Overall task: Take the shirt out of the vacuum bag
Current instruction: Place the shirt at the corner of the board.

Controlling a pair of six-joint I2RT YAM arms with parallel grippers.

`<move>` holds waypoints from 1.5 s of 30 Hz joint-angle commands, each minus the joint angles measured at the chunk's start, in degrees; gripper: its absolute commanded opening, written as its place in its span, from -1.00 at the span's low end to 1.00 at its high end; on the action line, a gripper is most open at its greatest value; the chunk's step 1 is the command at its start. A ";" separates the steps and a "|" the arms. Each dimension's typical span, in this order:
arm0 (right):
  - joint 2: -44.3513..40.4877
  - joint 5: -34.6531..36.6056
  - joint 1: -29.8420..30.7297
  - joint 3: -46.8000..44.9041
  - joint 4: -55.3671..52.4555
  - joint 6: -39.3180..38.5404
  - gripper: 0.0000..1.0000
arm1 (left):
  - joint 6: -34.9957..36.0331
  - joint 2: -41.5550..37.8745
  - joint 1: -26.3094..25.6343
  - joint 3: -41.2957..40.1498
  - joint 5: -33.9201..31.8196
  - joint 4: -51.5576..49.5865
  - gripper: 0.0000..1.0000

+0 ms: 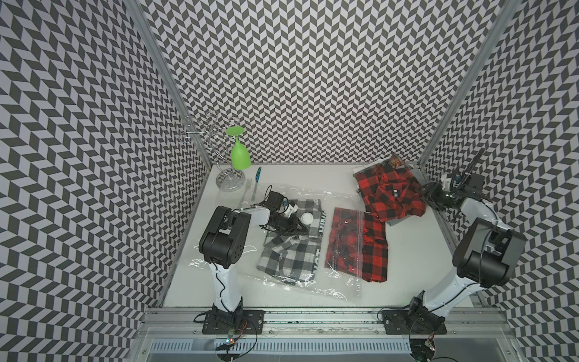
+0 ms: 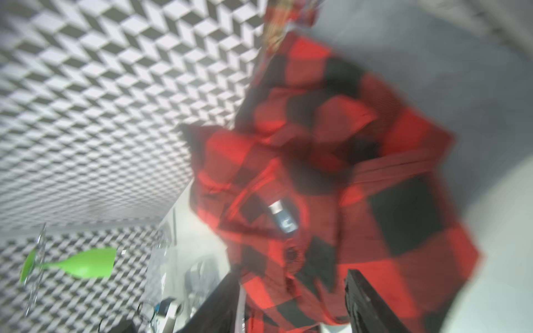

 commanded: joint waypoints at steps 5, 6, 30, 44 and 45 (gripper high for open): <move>4.00 -3.12 -5.11 -8.82 11.39 9.47 0.31 | 1.11 5.57 -1.13 -2.56 -10.46 -6.36 -0.36; 4.36 -4.31 -5.10 -9.96 13.46 10.76 0.32 | 1.19 5.71 -1.13 -2.69 -10.46 -6.36 -0.36; 10.25 -9.88 -5.34 -16.72 40.96 27.06 -0.69 | 0.95 5.98 -1.06 -3.81 -10.68 -5.68 -0.36; 3.95 -10.29 -5.37 -10.18 27.65 16.98 -1.00 | 1.04 6.34 -1.13 -3.40 -10.63 -5.78 -0.36; 3.66 -9.70 -5.33 -9.26 26.01 15.68 -1.00 | 1.03 6.34 -1.12 -3.43 -10.59 -5.74 -0.36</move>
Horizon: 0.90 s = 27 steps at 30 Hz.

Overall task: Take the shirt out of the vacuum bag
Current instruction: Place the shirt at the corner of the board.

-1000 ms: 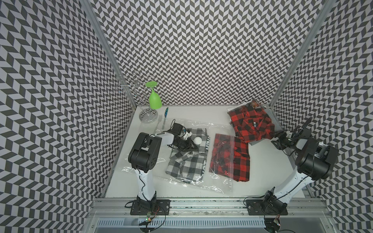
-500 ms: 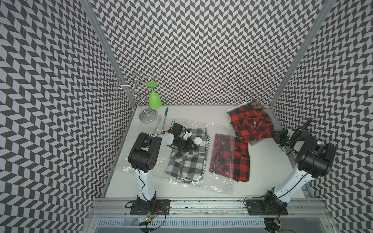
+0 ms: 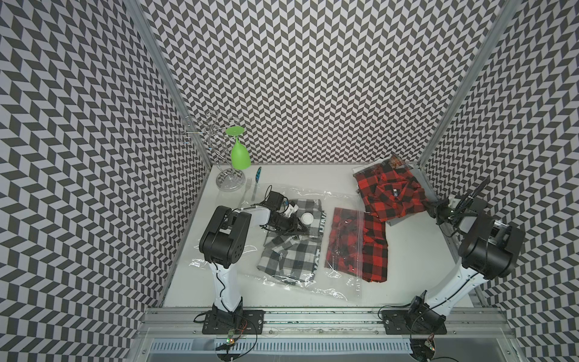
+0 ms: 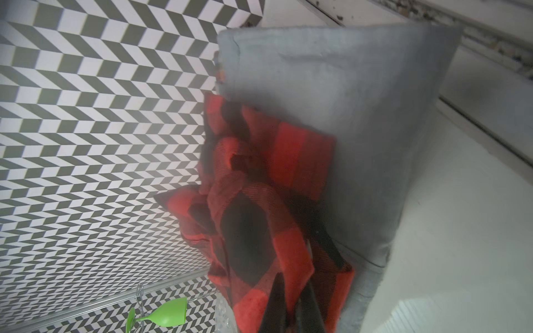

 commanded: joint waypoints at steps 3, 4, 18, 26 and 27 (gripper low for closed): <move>-3.91 2.23 -0.03 5.94 -6.56 -8.55 -1.00 | 0.80 5.92 -1.17 -3.48 -11.02 -5.81 -0.36; -4.07 2.95 0.05 6.88 -7.94 -10.17 -1.00 | 0.80 5.91 -1.17 -3.44 -11.02 -5.81 -0.36; -2.86 13.26 2.17 8.47 -16.76 -20.25 -1.00 | 0.93 5.38 -1.18 -4.04 -11.12 -5.90 -0.36; 0.89 19.89 -0.31 7.80 -18.65 -20.13 -0.11 | 1.14 4.67 -1.11 -4.67 -11.37 -6.15 -0.35; 0.83 20.60 -0.71 8.27 -18.89 -19.77 -0.02 | 1.23 4.55 -1.12 -4.78 -11.55 -6.20 -0.34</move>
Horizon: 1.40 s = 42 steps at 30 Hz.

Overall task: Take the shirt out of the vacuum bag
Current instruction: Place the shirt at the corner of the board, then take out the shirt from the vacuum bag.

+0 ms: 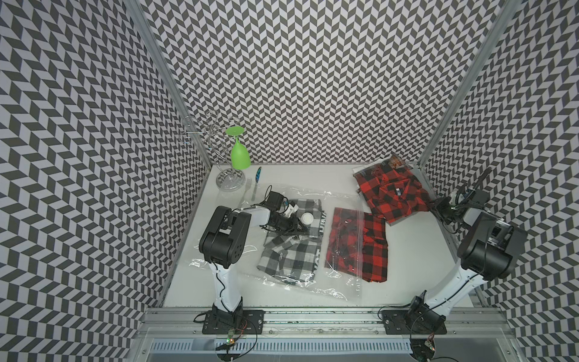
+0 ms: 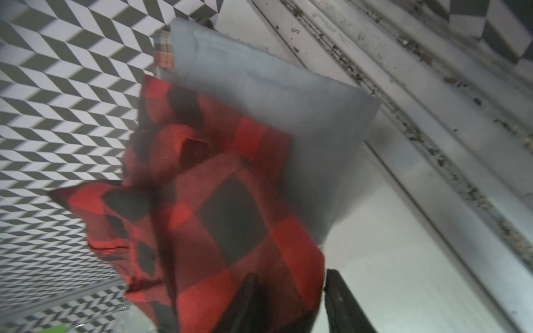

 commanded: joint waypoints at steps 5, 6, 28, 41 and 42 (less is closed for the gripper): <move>-3.18 6.94 -2.48 3.29 -0.45 1.16 0.19 | 1.24 4.45 -1.12 -4.63 -11.80 -6.92 -0.28; -3.85 6.10 -2.48 3.46 -0.09 1.36 0.20 | 1.22 4.41 -1.12 -4.69 -11.77 -6.79 -0.29; -28.15 -11.77 18.39 -30.43 -4.51 1.79 0.22 | 0.08 3.88 -1.22 -3.09 -11.44 -6.40 -0.28; -31.77 -3.65 24.64 -39.62 -4.96 2.53 0.32 | 0.38 3.40 -1.27 -4.21 -11.71 -6.57 -0.28; -32.22 -2.00 24.78 -39.55 -5.55 3.15 0.32 | 0.42 3.22 -1.27 -4.34 -11.83 -6.64 -0.28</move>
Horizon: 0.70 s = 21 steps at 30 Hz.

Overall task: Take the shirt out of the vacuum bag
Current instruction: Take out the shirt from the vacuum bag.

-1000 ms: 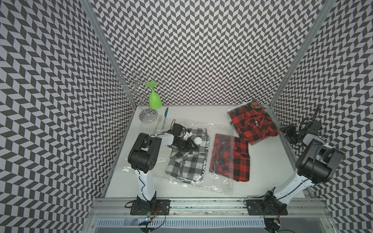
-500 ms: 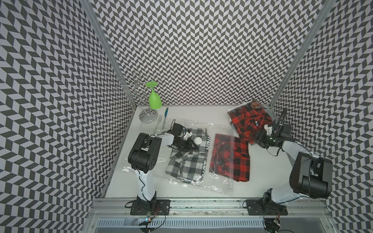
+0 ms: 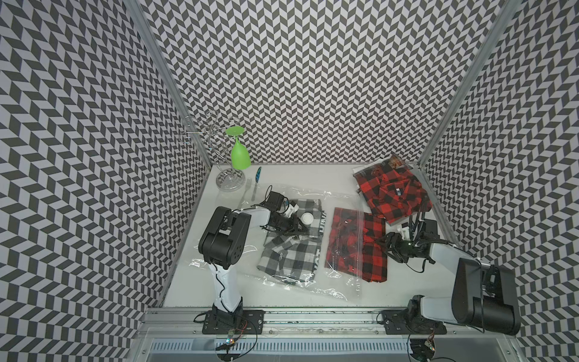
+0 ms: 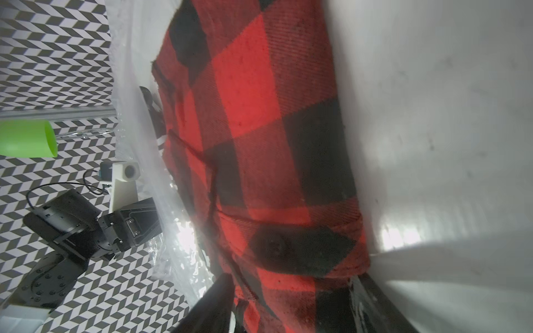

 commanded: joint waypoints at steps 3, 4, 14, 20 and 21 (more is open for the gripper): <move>-4.47 10.64 0.91 -0.69 -0.51 2.86 0.33 | 0.46 3.52 -0.89 -4.49 -11.25 -6.81 -0.28; -5.56 12.34 0.96 -0.88 -0.56 3.49 0.34 | 0.41 3.52 -0.97 -4.68 -11.25 -6.77 -0.28; -3.82 12.93 1.43 -2.85 6.38 3.60 0.44 | 0.77 3.79 -0.97 -5.12 -10.97 -6.49 -0.28; 0.47 8.46 2.98 -4.37 10.90 2.14 0.44 | 0.95 3.87 -0.93 -5.11 -10.99 -6.59 -0.28; 1.06 8.07 3.79 -4.61 11.23 2.08 0.44 | 0.95 3.87 -0.93 -5.20 -10.99 -6.47 -0.28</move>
